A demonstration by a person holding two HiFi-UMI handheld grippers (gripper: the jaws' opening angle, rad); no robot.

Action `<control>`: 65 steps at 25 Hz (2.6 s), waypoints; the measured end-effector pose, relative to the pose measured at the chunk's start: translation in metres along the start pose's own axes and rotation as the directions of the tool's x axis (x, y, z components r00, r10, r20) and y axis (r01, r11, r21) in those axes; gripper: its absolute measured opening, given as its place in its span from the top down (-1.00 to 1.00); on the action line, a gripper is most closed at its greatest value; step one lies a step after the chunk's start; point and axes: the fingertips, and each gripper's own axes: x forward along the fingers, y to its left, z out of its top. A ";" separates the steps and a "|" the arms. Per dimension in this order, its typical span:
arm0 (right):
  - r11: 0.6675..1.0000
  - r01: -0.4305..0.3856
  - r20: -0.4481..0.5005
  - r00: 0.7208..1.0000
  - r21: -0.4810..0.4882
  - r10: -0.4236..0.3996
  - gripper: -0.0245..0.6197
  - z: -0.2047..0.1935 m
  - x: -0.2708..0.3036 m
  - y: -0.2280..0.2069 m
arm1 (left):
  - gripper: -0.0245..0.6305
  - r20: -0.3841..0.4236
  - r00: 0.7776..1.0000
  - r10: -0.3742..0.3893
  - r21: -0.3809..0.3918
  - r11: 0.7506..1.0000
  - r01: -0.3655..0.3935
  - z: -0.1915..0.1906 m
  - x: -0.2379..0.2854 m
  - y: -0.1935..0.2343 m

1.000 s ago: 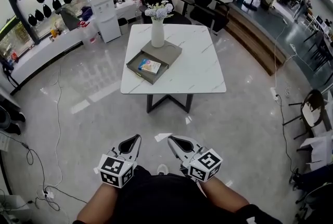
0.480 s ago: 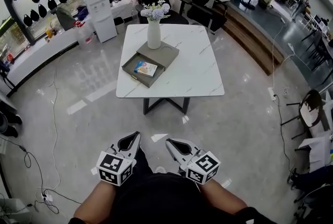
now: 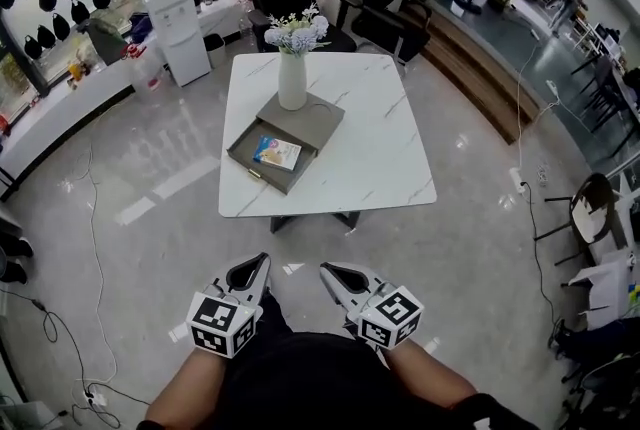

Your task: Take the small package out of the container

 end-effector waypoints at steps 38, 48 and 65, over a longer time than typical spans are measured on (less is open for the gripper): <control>0.958 0.284 0.060 0.956 0.039 -0.286 0.92 0.123 0.181 -0.163 | 0.92 -0.030 0.973 -0.230 0.081 0.969 0.232 0.114 0.177 0.183; 0.989 0.140 0.036 0.989 0.042 -0.142 0.92 0.143 0.190 -0.187 | 0.92 0.015 0.994 -0.109 0.042 0.993 0.109 0.134 0.196 0.191; 0.995 0.084 0.025 0.996 0.049 -0.085 0.92 0.141 0.194 -0.201 | 0.92 0.004 0.998 -0.058 0.097 0.994 0.057 0.143 0.210 0.188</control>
